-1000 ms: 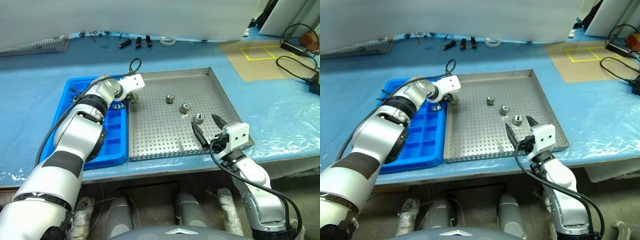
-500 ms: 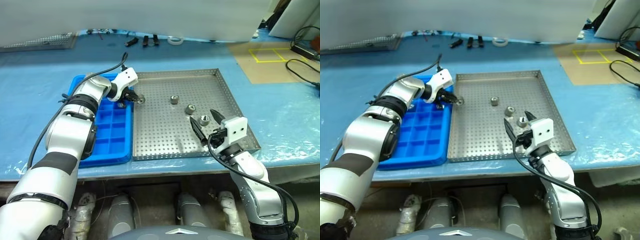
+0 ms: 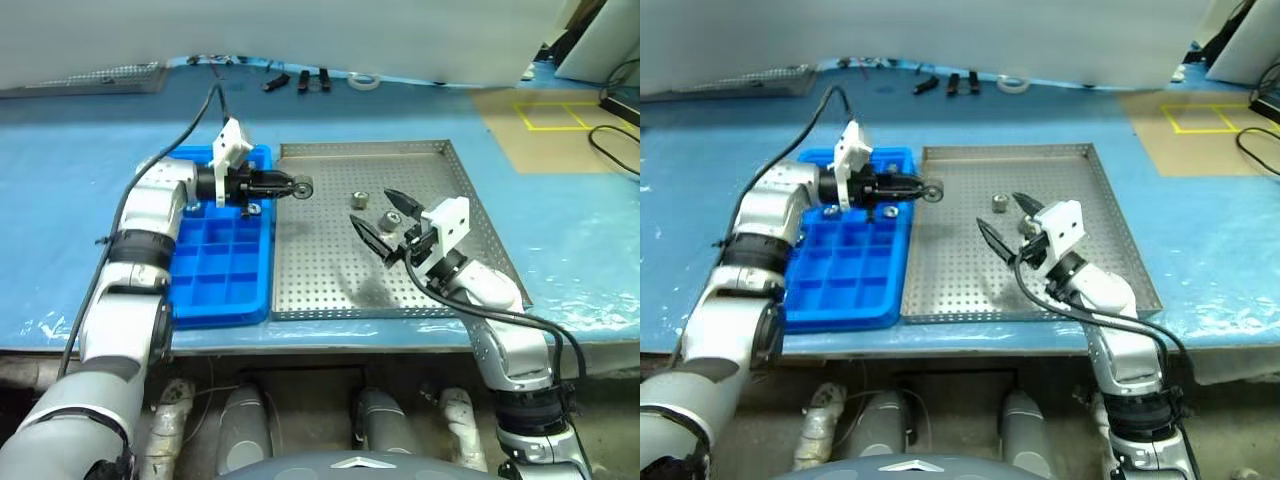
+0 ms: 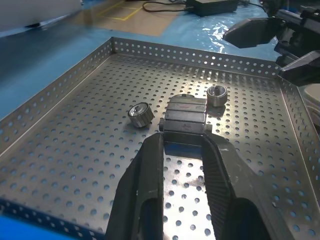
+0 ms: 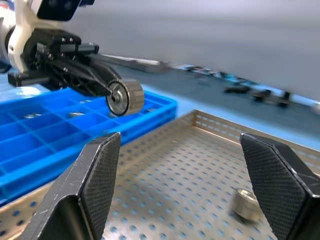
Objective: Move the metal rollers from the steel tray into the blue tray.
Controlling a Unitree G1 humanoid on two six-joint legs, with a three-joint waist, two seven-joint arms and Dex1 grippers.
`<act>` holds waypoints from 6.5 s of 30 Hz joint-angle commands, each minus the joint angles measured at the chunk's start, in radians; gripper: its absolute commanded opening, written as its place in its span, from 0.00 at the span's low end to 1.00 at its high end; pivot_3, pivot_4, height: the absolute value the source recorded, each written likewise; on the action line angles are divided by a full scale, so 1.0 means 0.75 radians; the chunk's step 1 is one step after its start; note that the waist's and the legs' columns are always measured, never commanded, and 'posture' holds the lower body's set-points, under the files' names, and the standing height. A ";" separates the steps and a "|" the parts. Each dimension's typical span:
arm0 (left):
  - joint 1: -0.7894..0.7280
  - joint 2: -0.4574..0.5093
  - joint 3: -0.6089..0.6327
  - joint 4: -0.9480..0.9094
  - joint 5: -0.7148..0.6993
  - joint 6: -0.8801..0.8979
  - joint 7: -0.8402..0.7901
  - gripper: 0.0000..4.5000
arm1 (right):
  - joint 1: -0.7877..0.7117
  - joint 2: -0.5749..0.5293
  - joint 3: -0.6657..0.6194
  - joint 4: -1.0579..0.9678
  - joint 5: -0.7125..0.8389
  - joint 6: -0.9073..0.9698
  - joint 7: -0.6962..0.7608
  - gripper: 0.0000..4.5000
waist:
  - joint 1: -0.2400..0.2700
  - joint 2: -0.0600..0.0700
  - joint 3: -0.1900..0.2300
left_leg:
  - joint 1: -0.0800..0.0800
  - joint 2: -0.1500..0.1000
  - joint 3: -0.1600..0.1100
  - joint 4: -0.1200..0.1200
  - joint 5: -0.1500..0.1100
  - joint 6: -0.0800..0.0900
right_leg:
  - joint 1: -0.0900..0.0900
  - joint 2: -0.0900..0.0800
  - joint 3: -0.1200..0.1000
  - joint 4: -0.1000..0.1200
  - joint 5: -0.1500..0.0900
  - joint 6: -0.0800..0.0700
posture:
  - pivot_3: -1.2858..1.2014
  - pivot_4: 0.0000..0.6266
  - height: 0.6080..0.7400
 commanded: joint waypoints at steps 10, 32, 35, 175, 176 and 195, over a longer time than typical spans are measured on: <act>0.687 -0.137 0.289 -1.103 -0.170 0.338 0.824 0.16 | -0.387 0.087 0.153 0.361 0.040 -0.063 0.320 0.89 | 0.156 0.004 0.002 | -0.003 0.004 -0.002 -0.002 0.002 -0.003 | 0.000 -0.001 -0.006 0.002 -0.002 -0.002 | 0.68 0.24 1.00; 0.991 -0.098 0.201 -0.999 -0.099 0.158 1.069 0.16 | -0.418 0.104 0.146 0.426 0.015 -0.072 0.343 0.89 | 0.256 0.004 0.002 | -0.025 0.007 -0.015 0.005 0.005 -0.008 | -0.014 0.004 -0.008 0.005 -0.002 -0.001 | 0.68 0.24 1.00; 0.982 -0.075 0.219 -0.959 -0.120 0.187 1.073 0.24 | -0.407 0.102 0.147 0.404 0.014 -0.064 0.325 0.89 | 0.251 0.004 0.002 | -0.025 0.007 -0.015 0.005 0.005 -0.009 | -0.014 0.004 -0.008 0.005 -0.002 -0.001 | 0.67 0.24 1.00; 0.203 0.046 -0.287 -0.460 -0.244 0.052 0.090 0.99 | 0.104 -0.074 -0.325 0.433 -0.071 0.180 -0.247 0.89 | -0.005 0.011 0.002 | -0.018 -0.019 0.019 0.030 -0.012 0.027 | -0.001 -0.030 0.001 0.002 0.003 0.026 | 0.45 0.24 1.00; 0.204 0.046 -0.287 -0.462 -0.246 0.055 0.090 0.99 | 0.105 -0.074 -0.323 0.449 -0.078 0.172 -0.250 0.89 | -0.007 0.010 0.002 | -0.018 -0.019 0.019 0.030 -0.012 0.027 | -0.001 -0.030 0.002 0.002 0.003 0.026 | 0.45 0.24 1.00; 0.334 0.232 -0.206 -0.574 -0.276 0.104 0.116 1.00 | 0.093 -0.099 -0.192 0.221 -0.036 0.188 -0.066 0.37 | -0.010 0.010 0.002 | -0.013 -0.011 0.019 0.028 -0.010 0.024 | 0.001 -0.023 0.003 0.002 0.004 0.024 | 0.48 0.24 1.00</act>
